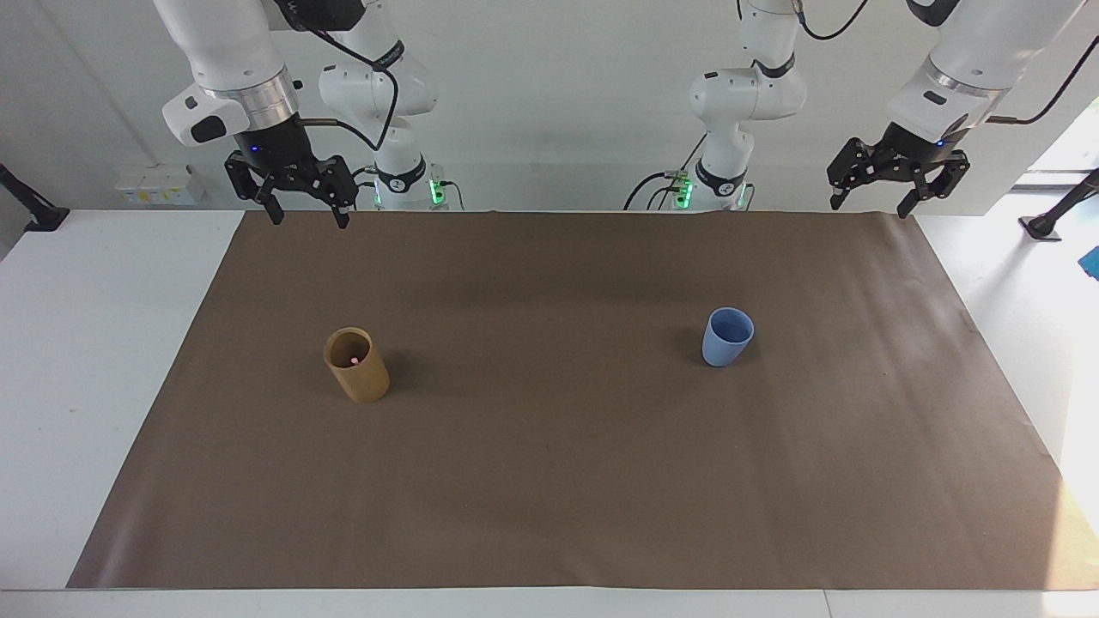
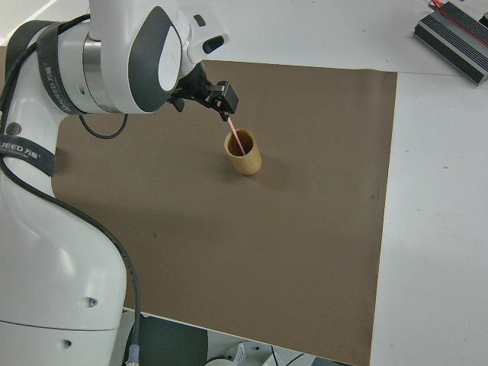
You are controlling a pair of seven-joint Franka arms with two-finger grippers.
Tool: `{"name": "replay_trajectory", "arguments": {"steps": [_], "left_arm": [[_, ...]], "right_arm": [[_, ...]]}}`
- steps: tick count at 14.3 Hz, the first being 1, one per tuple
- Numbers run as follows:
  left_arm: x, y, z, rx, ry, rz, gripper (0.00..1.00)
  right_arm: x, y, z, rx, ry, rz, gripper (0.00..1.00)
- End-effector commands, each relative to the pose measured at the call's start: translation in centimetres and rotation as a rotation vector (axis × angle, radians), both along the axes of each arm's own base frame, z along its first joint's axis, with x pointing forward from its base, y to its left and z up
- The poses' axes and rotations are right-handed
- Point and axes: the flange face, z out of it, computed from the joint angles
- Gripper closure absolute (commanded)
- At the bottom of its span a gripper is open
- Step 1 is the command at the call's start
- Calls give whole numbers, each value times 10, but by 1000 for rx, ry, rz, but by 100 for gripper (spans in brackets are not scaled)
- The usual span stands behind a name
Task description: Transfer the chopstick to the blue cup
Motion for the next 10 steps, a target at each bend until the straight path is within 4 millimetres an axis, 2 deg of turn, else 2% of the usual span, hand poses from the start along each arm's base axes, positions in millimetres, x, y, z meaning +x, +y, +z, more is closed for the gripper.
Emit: {"name": "replay_trajectory", "arguments": {"steps": [1,6,10], "left_arm": [[-9,3,0,-12,-18,1,0],[-2,-7,-25,-32,-9,20,0],[8,-18,-77,-34,-8,66,0]], "right_arm": [[-7,-3,-1,-5,-3,15,0],[-7,-5,0,-19,-2,20,0],[-7,-6,0,-47,-8,32,0]]}}
